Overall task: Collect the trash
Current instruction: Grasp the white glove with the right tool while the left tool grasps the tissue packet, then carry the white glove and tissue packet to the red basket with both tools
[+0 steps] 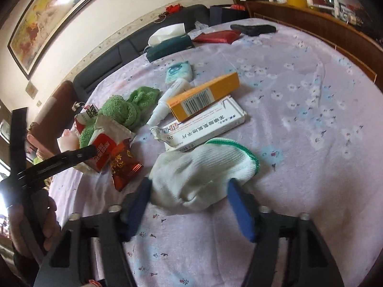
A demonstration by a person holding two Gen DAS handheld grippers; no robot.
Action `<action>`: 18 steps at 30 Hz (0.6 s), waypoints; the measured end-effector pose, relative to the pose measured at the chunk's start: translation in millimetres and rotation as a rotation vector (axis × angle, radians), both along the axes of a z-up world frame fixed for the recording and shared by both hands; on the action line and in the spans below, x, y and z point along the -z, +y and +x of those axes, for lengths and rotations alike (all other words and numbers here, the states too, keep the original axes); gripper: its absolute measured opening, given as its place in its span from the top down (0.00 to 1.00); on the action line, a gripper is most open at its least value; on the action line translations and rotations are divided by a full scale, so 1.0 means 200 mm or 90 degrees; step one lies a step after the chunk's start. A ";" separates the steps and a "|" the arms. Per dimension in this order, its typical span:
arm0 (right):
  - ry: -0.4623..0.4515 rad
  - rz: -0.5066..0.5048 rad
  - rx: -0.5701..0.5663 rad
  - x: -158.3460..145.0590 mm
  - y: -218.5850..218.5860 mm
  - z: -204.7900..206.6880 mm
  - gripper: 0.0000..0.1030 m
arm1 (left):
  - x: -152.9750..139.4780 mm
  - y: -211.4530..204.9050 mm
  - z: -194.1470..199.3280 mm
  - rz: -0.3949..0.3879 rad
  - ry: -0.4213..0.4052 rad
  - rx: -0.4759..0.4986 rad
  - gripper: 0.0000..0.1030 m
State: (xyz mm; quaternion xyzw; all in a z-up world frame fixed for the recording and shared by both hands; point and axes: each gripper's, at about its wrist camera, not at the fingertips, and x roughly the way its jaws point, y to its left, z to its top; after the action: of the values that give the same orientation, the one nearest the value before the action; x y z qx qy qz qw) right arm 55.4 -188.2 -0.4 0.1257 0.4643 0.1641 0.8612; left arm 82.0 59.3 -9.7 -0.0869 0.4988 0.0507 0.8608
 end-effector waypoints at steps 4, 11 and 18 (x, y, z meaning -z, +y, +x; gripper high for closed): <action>0.003 0.016 -0.012 0.01 -0.02 -0.03 0.82 | -0.04 -0.07 -0.09 0.032 -0.004 0.015 0.56; -0.050 0.052 0.000 -0.12 -0.15 -0.23 0.87 | -0.16 -0.15 -0.39 -0.040 -0.036 0.028 0.61; -0.123 0.058 0.018 -0.29 -0.34 -0.51 0.87 | -0.29 -0.37 -0.58 -0.136 -0.102 0.091 0.61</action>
State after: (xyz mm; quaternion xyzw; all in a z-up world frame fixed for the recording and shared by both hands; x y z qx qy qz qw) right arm -46.9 -256.1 58.2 0.1551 0.3695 0.1843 0.8975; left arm -34.5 -14.9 48.9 -0.1462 0.4361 -0.0713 0.8851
